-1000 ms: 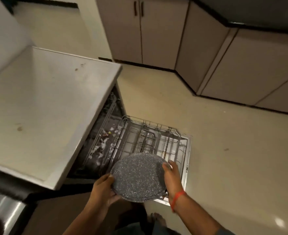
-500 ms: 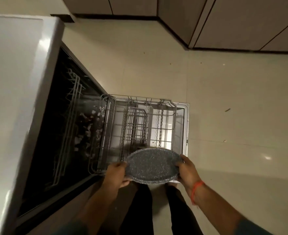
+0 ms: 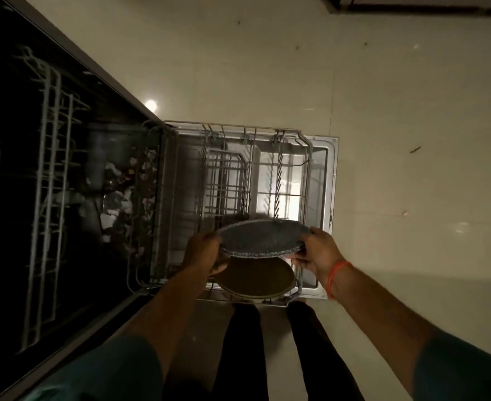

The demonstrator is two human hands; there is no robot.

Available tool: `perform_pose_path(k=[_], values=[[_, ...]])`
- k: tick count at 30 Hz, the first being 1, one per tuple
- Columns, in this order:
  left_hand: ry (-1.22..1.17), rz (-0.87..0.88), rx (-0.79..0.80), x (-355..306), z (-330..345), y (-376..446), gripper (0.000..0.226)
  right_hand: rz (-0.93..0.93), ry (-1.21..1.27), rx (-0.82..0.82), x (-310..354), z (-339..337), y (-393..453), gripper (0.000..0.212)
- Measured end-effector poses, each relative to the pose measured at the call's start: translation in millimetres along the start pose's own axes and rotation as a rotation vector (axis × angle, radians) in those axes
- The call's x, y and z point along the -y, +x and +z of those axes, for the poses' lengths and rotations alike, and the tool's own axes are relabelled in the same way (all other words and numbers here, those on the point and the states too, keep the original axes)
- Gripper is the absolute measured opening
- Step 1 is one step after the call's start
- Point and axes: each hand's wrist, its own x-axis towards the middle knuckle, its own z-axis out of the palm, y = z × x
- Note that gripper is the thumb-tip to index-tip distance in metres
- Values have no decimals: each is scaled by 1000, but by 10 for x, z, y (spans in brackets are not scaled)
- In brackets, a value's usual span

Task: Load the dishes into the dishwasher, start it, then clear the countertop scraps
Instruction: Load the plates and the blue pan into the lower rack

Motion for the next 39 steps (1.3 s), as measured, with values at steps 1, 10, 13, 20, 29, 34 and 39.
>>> perform_pose_path(k=[1,10,13,20,29,34,39], values=[[7,3,11,-3,22,40,20,12,9,-1,-15,-1,44,28],[-15,1,46,-132,156,383,28,77,116,-15,-49,46,333,24],[-10,4,62,-163,164,479,28,96,131,6,-46,83,417,25],[-23,-24,96,-172,189,592,15,150,159,23,-74,136,549,30],[-87,9,138,-225,227,571,12,113,262,-1,-10,158,665,39],[-59,58,154,-278,241,562,19,49,203,44,54,140,617,39],[18,97,179,-293,241,559,24,43,159,44,55,139,635,44]])
